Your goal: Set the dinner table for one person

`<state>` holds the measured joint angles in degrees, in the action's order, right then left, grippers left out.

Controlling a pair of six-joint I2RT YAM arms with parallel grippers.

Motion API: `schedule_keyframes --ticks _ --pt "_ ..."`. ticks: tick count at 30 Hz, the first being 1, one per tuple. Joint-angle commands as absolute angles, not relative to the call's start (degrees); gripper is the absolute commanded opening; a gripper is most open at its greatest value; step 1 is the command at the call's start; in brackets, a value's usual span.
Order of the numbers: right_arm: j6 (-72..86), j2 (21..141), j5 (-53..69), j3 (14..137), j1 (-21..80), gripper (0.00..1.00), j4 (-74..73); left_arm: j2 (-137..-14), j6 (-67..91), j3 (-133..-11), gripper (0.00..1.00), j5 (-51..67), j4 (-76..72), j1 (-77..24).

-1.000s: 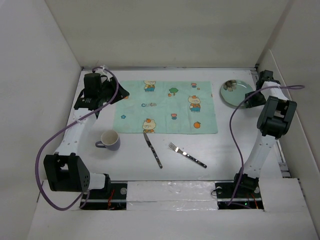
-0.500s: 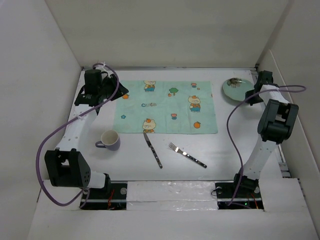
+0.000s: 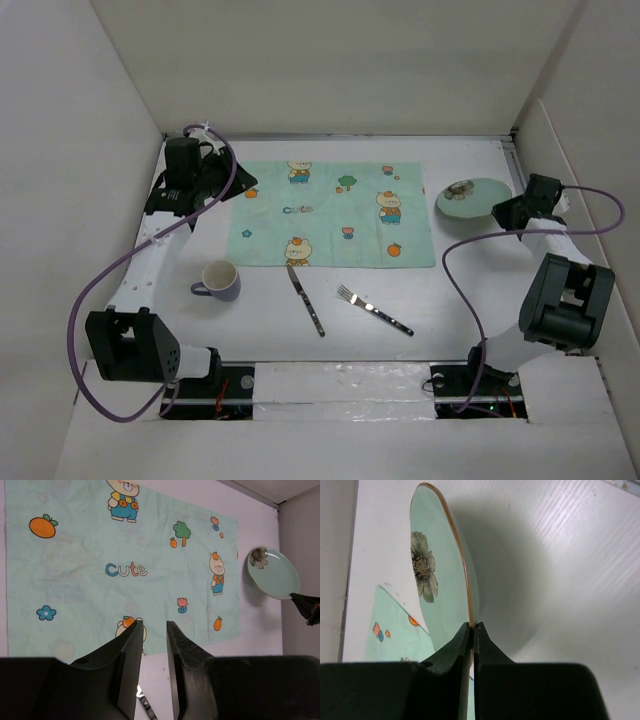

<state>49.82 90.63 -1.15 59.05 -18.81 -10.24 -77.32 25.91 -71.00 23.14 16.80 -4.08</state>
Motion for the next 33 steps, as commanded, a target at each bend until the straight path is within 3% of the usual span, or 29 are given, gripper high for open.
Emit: schedule_keyframes --ticks 1,11,16,26,33 --pt "49.3 82.9 6.1 54.3 -20.9 0.00 2.3 -72.7 25.5 -71.3 0.22 22.8 17.2 -4.8" --pt "51.0 71.3 21.3 52.1 -23.3 0.00 8.1 -72.3 26.1 -72.3 0.22 23.0 17.8 -5.9" --pt "53.4 72.0 26.1 52.6 -16.1 0.00 10.1 -72.8 27.1 -72.2 0.22 25.5 16.9 -5.9" --pt "67.4 89.0 29.4 60.4 6.1 0.00 30.6 -72.9 27.2 -72.2 0.22 25.8 16.8 -5.9" --pt "70.0 103.2 27.4 70.0 15.1 0.00 33.7 -71.5 27.1 -71.4 0.23 24.9 17.0 -5.9"
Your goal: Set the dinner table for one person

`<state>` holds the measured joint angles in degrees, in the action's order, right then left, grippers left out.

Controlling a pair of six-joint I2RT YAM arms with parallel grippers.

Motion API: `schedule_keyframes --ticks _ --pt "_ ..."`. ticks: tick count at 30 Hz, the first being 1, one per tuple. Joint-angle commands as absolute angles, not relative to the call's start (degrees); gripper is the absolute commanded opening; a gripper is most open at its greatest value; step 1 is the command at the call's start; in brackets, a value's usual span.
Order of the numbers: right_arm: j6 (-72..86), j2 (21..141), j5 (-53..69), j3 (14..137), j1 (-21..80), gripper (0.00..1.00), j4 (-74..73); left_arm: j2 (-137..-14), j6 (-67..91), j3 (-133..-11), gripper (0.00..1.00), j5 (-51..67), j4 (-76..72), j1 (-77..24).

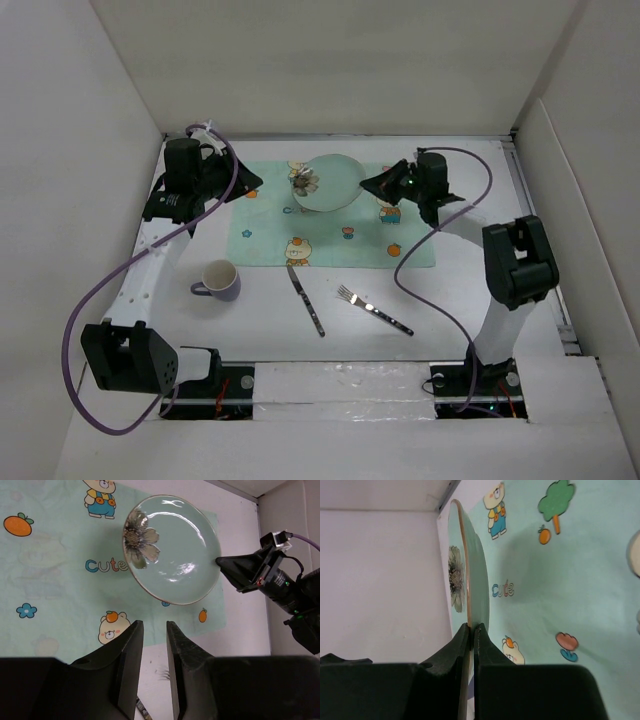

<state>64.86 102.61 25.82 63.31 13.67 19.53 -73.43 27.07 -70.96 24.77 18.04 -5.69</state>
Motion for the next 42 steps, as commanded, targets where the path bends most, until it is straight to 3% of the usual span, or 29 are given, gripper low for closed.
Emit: schedule_keyframes --ticks 1,26,34,37,41,42 --pt "70.0 104.2 27.2 70.9 15.1 0.00 33.4 -71.1 27.0 -71.2 0.23 24.5 17.1 -5.9" --pt "61.8 108.6 22.0 59.8 20.0 0.00 21.3 -68.7 26.5 -68.8 0.23 22.4 17.6 -5.9" --pt "55.1 106.7 15.3 64.5 21.5 0.49 6.4 -68.1 26.3 -68.3 0.23 22.1 17.6 -5.9" --pt "51.3 104.2 11.3 67.7 22.1 0.55 -2.7 -68.3 26.3 -69.0 0.23 22.1 17.8 -5.9" --pt "43.6 98.9 7.6 70.1 22.1 0.56 -9.0 -68.6 26.2 -70.3 0.23 22.7 18.2 -5.9" --pt "42.4 97.7 6.8 70.7 22.1 0.45 -10.3 -68.9 26.1 -71.1 0.22 22.8 18.5 -5.9"
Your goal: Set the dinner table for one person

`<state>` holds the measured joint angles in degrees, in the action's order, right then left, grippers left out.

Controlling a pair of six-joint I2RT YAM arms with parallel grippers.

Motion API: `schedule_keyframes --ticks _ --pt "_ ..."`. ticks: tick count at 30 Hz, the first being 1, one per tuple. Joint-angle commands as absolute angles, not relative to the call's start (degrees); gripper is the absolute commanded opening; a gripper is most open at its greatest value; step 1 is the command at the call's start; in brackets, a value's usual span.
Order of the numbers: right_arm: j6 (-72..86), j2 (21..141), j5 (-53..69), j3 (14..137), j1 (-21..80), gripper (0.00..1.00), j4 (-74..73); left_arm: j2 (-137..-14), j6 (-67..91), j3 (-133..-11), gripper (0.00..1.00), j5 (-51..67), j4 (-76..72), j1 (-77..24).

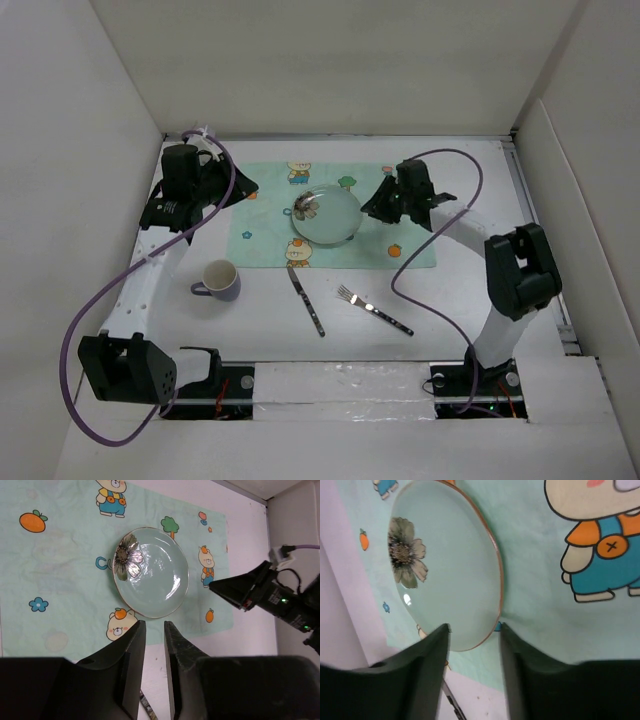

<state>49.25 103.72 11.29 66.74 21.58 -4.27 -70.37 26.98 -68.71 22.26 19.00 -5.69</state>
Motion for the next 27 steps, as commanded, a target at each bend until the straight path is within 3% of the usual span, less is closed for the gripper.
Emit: schedule_keyframes --ticks 1,2,3,4,11,12,15,17,21,27 --pt "41.1 96.7 7.0 71.2 22.7 0.33 -11.2 -69.1 26.0 -71.5 0.18 23.0 18.6 -5.9" --pt "37.6 94.6 8.6 72.2 23.5 0.09 -14.3 -69.1 25.9 -72.9 0.07 23.3 18.9 -5.9" --pt "37.5 94.6 8.6 72.9 24.2 0.00 -14.3 -69.2 25.9 -72.9 0.07 23.3 19.2 -5.9" --pt "36.5 94.1 9.3 73.4 25.0 0.00 -15.2 -69.3 25.9 -73.6 0.00 23.4 19.3 -5.9" --pt "28.1 94.4 9.2 76.7 41.6 0.00 -26.4 -68.5 25.1 -77.5 0.00 21.5 22.5 -5.9" --pt "28.0 94.3 7.9 76.2 43.7 0.02 -27.2 -67.9 25.0 -77.6 0.00 21.1 23.3 -5.9" --pt "27.4 94.4 5.3 73.6 50.3 0.40 -28.2 -67.7 23.3 -78.0 0.10 18.6 24.5 -5.9" --pt "26.6 95.0 4.5 72.2 53.9 0.50 -28.3 -67.8 22.0 -78.4 0.17 16.8 25.2 -5.9" --pt "25.8 98.4 2.1 73.7 57.8 0.56 -29.6 -69.1 21.6 -79.0 0.20 16.6 25.1 -5.9" --pt "25.2 105.1 0.5 76.8 60.6 0.55 -30.5 -70.0 22.0 -78.8 0.21 17.4 24.3 -5.9"
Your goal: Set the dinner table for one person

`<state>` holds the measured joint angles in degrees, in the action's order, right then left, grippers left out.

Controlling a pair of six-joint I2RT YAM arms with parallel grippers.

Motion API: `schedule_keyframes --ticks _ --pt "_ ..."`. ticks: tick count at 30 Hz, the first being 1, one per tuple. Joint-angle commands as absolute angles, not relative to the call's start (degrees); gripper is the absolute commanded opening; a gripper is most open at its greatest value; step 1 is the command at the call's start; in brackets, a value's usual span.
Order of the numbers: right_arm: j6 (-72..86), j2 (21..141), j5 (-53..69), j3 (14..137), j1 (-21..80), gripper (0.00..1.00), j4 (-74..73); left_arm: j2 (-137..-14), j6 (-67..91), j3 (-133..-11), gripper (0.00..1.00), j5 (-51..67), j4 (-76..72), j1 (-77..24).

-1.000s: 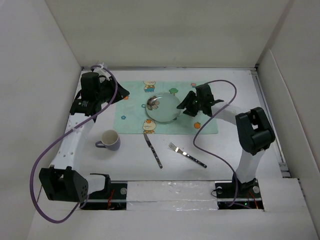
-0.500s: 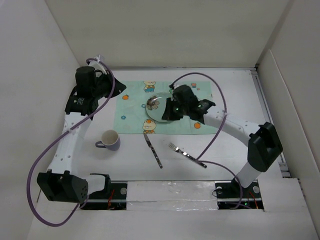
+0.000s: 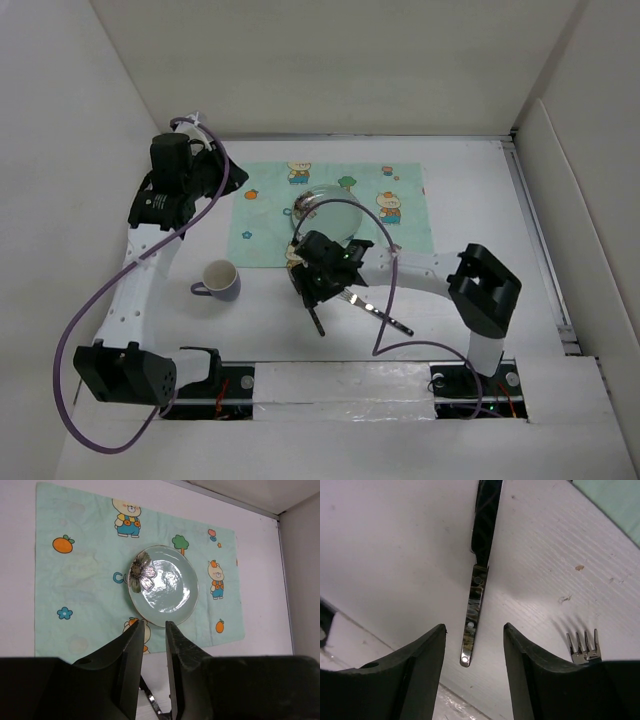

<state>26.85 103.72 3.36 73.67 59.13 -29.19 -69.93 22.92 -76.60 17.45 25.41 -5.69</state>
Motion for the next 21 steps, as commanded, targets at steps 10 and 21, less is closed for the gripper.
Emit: schedule_keyframes --ticks 10,21 --pt "27.6 111.3 -6.2 77.4 64.8 0.30 -31.9 -68.9 22.7 -76.0 0.22 17.9 23.1 -5.9" --pt "25.8 99.4 -5.5 76.5 68.0 0.00 -37.8 -67.8 22.1 -75.8 0.22 15.8 23.1 -5.9"
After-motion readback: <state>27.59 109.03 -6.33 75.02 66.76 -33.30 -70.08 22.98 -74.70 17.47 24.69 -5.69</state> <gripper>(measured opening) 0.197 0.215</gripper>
